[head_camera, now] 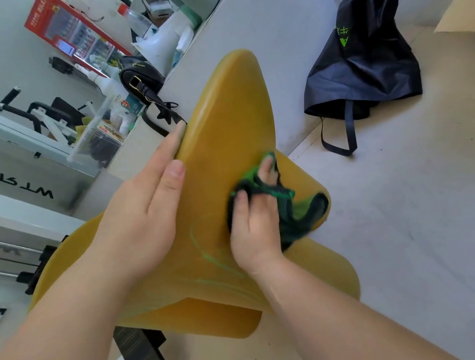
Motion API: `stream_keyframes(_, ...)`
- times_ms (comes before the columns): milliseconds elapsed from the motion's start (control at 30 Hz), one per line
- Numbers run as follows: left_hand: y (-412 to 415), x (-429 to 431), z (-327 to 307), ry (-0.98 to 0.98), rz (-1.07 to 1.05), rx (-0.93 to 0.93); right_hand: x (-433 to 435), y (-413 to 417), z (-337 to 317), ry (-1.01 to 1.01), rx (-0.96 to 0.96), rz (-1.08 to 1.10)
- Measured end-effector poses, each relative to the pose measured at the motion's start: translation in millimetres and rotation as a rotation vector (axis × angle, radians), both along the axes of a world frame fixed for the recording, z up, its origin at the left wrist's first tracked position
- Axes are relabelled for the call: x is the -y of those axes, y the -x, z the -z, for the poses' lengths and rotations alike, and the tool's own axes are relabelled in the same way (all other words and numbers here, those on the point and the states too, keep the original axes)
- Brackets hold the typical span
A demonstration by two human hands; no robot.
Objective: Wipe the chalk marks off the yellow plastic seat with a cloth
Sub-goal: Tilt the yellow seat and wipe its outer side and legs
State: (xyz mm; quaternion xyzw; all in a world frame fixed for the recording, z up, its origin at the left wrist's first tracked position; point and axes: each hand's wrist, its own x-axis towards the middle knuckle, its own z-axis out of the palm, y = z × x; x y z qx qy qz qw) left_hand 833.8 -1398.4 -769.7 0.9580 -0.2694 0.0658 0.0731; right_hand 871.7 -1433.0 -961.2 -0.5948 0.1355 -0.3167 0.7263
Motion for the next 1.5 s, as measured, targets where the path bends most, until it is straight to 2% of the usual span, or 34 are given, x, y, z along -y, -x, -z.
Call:
stream_keyframes(100,0,6,2,-0.039,-0.002,0.066,-19,16,59,0.169,-0.356,-0.204)
stream_keyframes(200,0,9,2,-0.047,-0.021,0.071,-11,23,71,0.163,-0.452,-0.303)
stream_keyframes(267,1,11,2,-0.055,-0.005,0.078,-10,30,56,0.161,-0.474,-0.328)
stream_keyframes(333,1,12,3,-0.045,0.0,0.08,-19,37,26,0.109,-0.371,-0.305)
stream_keyframes(400,0,14,2,-0.038,-0.007,0.079,-29,45,-8,-0.007,-0.18,-0.223)
stream_keyframes(467,-3,15,1,-0.021,-0.017,0.072,-33,47,-30,-0.026,-0.014,-0.125)
stream_keyframes(633,-14,33,1,-0.047,-0.034,0.1,-11,25,-17,0.054,0.109,-0.053)
stream_keyframes(700,-19,44,0,-0.053,-0.034,0.105,8,7,13,0.022,-0.037,-0.111)
stream_keyframes(800,-24,50,-1,-0.045,-0.024,0.071,38,-13,72,0.034,-0.413,-0.392)
stream_keyframes(900,-26,51,-1,-0.032,-0.01,0.073,50,-11,113,-0.066,-0.569,-0.571)
stream_keyframes(1033,-24,55,0,-0.046,-0.022,0.121,44,-9,94,-0.036,-0.572,-0.436)
stream_keyframes(1233,-38,78,2,-0.07,-0.041,0.185,18,11,12,0.048,-0.193,-0.126)
stream_keyframes(1400,-51,95,4,-0.061,-0.056,0.195,0,21,28,0.201,-0.058,0.066)
stream_keyframes(1500,-49,96,4,-0.031,-0.071,0.205,13,15,60,0.206,-0.153,0.023)
